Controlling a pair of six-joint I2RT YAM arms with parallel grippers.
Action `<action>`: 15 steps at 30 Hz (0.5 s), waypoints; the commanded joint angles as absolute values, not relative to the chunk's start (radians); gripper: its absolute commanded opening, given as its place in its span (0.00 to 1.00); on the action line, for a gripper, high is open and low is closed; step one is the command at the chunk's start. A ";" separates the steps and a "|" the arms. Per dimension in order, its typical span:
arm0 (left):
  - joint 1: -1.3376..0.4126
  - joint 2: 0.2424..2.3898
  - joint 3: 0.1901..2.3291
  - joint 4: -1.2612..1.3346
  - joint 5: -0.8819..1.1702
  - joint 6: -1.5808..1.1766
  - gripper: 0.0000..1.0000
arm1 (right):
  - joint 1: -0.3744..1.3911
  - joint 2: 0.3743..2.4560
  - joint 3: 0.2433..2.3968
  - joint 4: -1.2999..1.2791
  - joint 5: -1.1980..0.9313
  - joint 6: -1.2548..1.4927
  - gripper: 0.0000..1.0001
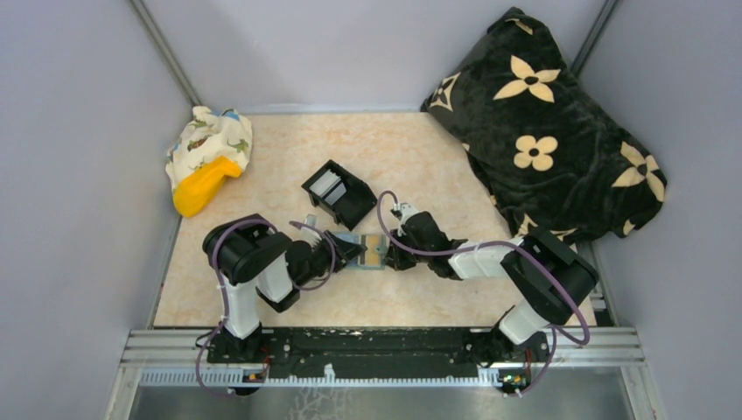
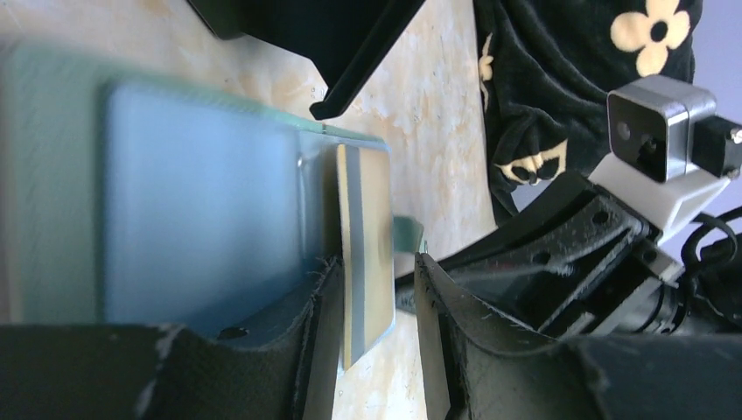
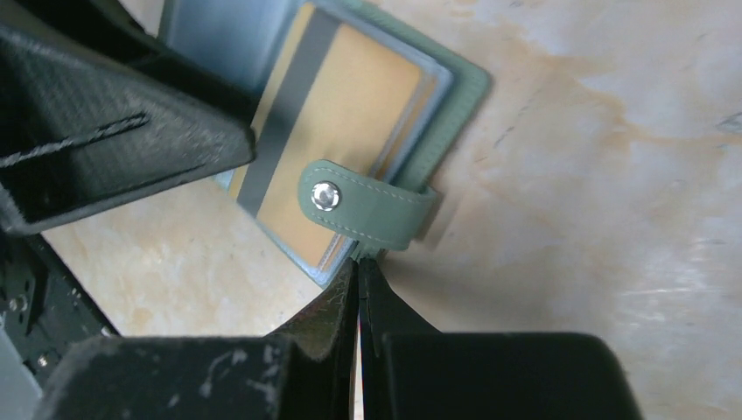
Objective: Take the credit cards out of the card holder
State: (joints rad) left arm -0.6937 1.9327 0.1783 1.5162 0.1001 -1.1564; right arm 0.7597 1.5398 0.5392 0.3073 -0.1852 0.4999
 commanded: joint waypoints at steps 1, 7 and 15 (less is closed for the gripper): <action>-0.698 1.976 0.181 1.790 0.112 -1.144 0.43 | 0.818 1.577 0.561 0.305 -0.257 0.531 0.00; -0.698 1.983 0.183 1.790 0.124 -1.142 0.42 | 0.818 1.589 0.552 0.313 -0.249 0.535 0.00; -0.698 1.972 0.176 1.790 0.224 -1.144 0.38 | 0.782 1.594 0.554 0.312 -0.238 0.548 0.00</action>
